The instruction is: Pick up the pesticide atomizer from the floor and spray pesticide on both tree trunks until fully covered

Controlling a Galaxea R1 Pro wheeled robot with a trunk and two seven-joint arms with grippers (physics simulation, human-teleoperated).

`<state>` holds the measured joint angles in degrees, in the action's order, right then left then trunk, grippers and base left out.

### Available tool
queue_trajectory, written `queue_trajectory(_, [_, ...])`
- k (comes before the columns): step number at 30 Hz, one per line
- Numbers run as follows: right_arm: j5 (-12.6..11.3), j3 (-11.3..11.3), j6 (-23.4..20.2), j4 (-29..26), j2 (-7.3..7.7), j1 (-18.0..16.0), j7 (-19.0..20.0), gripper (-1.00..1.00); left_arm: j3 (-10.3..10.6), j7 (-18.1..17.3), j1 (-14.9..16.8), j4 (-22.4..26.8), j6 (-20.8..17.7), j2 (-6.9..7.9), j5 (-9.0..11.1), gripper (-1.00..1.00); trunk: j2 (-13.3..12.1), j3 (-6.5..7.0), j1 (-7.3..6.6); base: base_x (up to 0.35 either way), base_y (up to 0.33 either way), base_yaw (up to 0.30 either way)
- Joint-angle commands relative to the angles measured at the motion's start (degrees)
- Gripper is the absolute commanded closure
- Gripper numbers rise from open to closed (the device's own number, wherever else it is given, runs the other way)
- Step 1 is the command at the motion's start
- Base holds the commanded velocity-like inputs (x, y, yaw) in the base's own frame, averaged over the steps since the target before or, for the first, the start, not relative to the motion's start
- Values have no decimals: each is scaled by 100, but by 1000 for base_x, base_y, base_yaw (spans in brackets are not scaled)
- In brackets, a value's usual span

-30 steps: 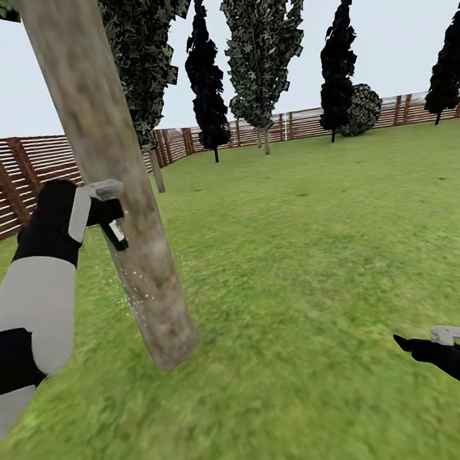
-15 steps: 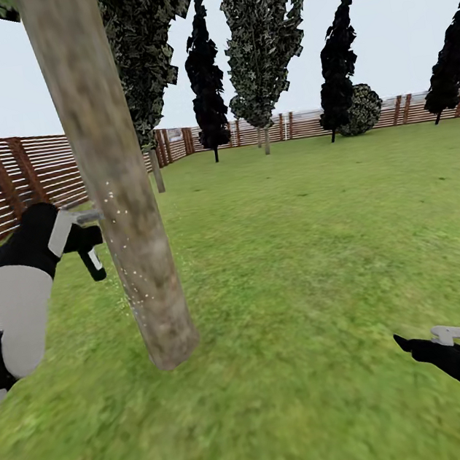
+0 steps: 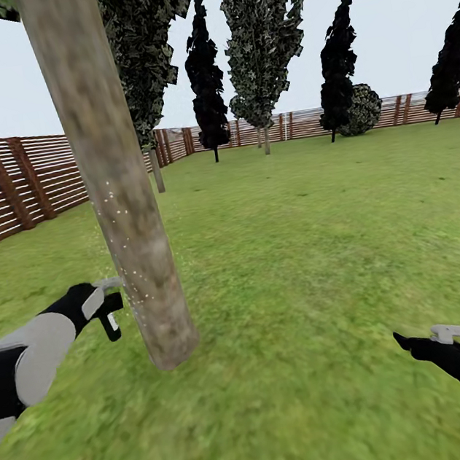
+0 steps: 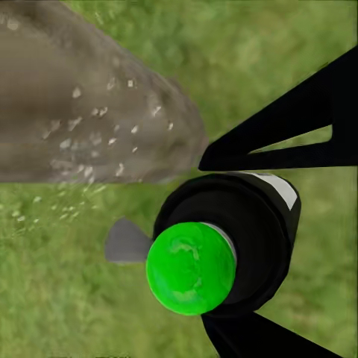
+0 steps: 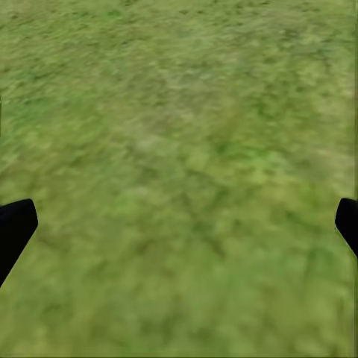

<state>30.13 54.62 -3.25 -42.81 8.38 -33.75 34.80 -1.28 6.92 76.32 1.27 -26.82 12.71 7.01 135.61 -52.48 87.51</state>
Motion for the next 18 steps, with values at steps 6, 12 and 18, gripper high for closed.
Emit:
queue_trajectory(6, [-5,28,33,-18,23,0,5,-100,5,-28,-771,-4,542,-14,15,100,1,1,-1,0,0,0])
queue_trajectory(12, [0,8,27,-43,6,0,33,-100,-3,-12,-1217,-5,685,-54,44,100,1,1,-1,14,-146,44])
queue_trajectory(18, [1,5,26,-43,-3,0,11,-100,-10,-6,-1284,-4,679,-278,42,100,1,1,-1,142,-279,252])
